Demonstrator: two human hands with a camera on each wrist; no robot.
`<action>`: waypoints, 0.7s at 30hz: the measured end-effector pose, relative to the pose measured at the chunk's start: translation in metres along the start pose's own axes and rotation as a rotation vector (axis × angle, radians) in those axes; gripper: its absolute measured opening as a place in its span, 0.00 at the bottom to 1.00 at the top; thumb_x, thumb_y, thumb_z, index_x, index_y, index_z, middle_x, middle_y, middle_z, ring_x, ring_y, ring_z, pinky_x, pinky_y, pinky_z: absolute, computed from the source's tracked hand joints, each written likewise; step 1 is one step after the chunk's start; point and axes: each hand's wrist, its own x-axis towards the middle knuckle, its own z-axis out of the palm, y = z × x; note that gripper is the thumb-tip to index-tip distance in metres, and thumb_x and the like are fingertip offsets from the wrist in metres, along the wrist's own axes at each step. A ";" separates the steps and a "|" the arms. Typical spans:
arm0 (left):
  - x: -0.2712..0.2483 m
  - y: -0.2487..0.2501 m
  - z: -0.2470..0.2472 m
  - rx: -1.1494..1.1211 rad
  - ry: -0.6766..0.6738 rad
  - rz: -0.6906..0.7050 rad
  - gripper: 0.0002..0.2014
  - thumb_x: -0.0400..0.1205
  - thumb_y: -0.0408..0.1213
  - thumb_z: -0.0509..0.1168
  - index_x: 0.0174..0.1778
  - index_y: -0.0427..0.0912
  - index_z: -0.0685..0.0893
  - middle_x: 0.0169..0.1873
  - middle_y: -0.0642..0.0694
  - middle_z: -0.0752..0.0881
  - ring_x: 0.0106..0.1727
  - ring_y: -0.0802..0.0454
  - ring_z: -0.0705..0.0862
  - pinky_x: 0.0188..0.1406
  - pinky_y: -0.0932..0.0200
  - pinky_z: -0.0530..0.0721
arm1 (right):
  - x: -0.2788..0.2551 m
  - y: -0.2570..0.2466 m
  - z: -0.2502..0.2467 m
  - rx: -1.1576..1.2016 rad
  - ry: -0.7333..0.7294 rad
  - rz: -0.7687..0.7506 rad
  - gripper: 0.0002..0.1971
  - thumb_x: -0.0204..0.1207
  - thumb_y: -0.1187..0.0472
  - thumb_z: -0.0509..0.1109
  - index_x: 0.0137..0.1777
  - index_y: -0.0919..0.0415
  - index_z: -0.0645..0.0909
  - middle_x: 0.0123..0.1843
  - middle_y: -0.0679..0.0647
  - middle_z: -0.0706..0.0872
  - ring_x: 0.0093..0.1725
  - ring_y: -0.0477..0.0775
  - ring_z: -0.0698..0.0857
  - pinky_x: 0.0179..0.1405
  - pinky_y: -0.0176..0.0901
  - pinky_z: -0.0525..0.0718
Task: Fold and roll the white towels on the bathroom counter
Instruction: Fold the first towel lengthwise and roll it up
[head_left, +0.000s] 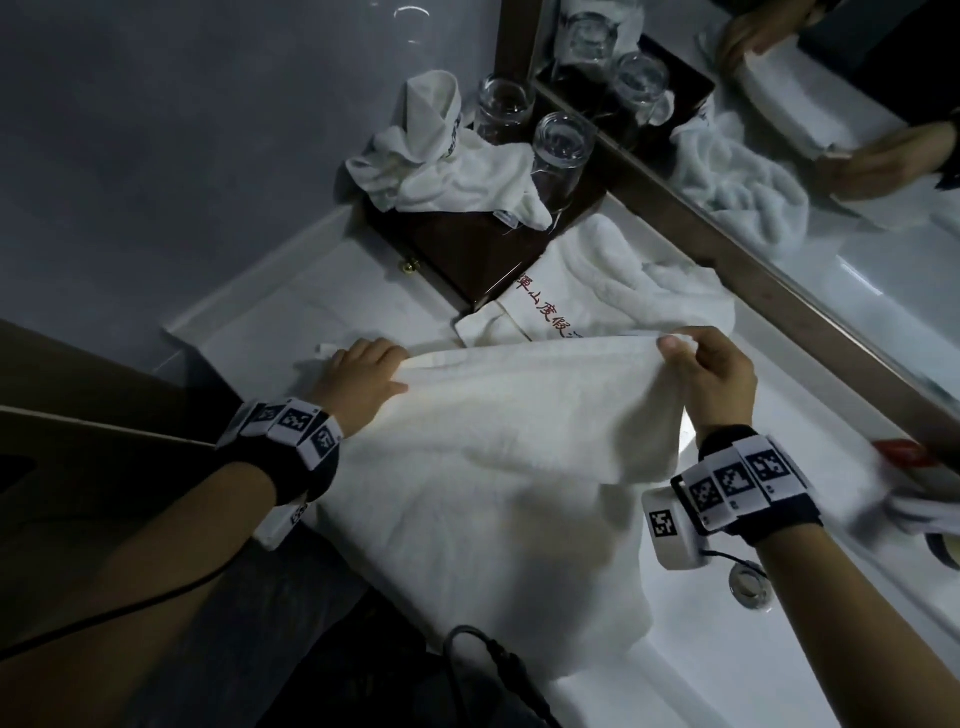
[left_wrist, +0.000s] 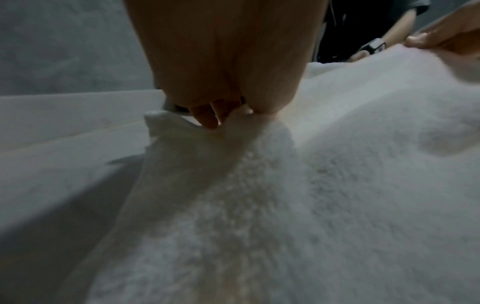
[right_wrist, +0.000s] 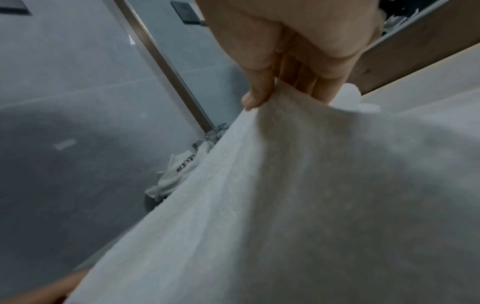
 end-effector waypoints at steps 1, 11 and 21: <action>-0.002 -0.004 -0.001 -0.063 0.019 0.015 0.17 0.84 0.42 0.56 0.66 0.38 0.73 0.66 0.40 0.75 0.68 0.42 0.70 0.64 0.52 0.64 | 0.001 0.002 0.001 -0.046 0.007 -0.004 0.01 0.73 0.57 0.72 0.41 0.51 0.82 0.35 0.47 0.82 0.45 0.51 0.79 0.48 0.41 0.73; 0.003 -0.035 -0.016 -0.026 -0.012 -0.126 0.13 0.83 0.34 0.59 0.62 0.37 0.76 0.57 0.39 0.75 0.64 0.41 0.72 0.60 0.50 0.63 | 0.012 0.001 0.015 -0.321 -0.018 -0.026 0.11 0.75 0.57 0.71 0.54 0.62 0.82 0.43 0.55 0.81 0.46 0.53 0.76 0.34 0.29 0.65; 0.013 -0.053 -0.053 -0.407 0.385 -0.001 0.13 0.78 0.18 0.61 0.57 0.27 0.83 0.36 0.49 0.70 0.41 0.57 0.73 0.51 0.83 0.70 | 0.027 -0.006 0.021 -0.357 0.031 -0.095 0.07 0.69 0.65 0.75 0.47 0.62 0.84 0.42 0.52 0.84 0.44 0.50 0.79 0.33 0.18 0.69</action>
